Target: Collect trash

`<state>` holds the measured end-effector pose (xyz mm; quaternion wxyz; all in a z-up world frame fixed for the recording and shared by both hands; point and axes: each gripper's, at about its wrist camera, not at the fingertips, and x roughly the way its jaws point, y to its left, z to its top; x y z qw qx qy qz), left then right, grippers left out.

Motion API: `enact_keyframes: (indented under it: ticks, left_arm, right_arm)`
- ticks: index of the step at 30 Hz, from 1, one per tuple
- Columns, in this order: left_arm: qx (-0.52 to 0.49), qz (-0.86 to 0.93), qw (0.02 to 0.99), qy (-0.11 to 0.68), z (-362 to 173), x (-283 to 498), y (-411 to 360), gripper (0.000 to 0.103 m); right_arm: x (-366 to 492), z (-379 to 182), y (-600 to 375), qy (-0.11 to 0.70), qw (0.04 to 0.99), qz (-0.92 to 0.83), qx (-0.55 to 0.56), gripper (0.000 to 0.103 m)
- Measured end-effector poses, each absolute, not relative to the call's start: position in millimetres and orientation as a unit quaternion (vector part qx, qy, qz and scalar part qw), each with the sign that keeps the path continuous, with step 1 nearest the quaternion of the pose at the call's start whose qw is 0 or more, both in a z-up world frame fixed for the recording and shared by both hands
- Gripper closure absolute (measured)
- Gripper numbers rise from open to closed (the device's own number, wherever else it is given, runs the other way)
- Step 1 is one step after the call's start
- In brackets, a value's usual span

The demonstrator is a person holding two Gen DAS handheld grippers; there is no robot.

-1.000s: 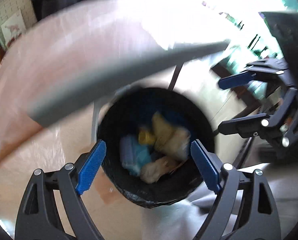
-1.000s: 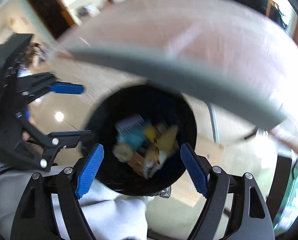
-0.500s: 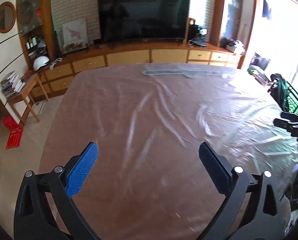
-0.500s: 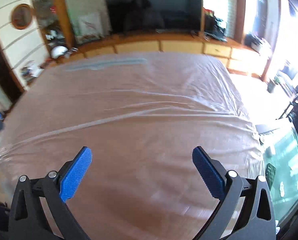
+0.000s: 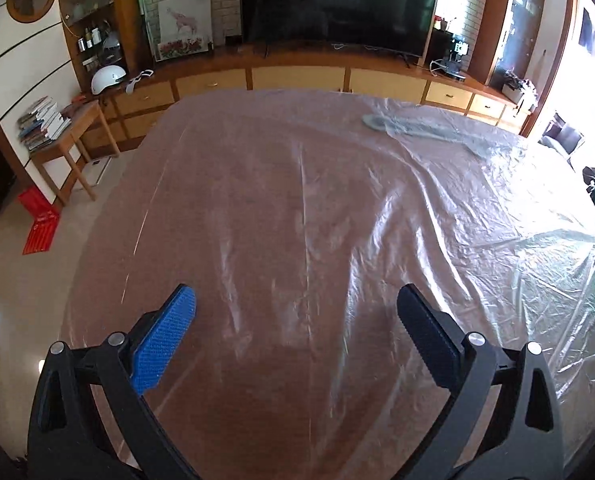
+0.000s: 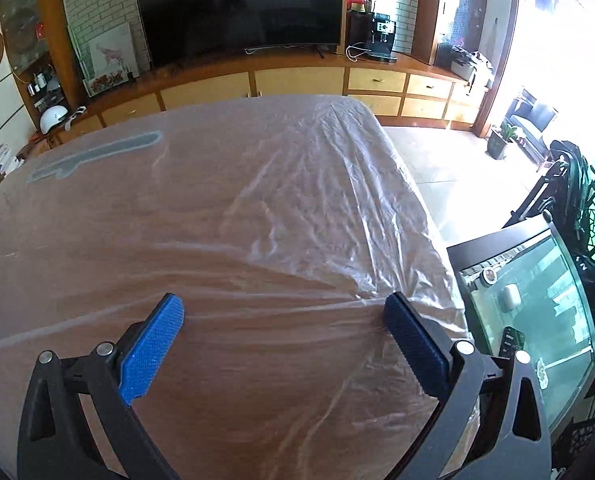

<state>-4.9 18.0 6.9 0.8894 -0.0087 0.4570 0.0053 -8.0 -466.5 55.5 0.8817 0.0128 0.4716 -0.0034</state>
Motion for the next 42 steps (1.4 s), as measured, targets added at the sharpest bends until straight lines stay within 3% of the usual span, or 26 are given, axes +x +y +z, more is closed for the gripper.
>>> enact_keyframes:
  ticks: [42]
  left_arm:
    - [-0.006,0.009,0.887,0.462,3.3,0.5,19.4,0.001]
  right_arm:
    - [-10.0,54.3,-462.1,0.473,0.881,-0.008,0.007,0.004]
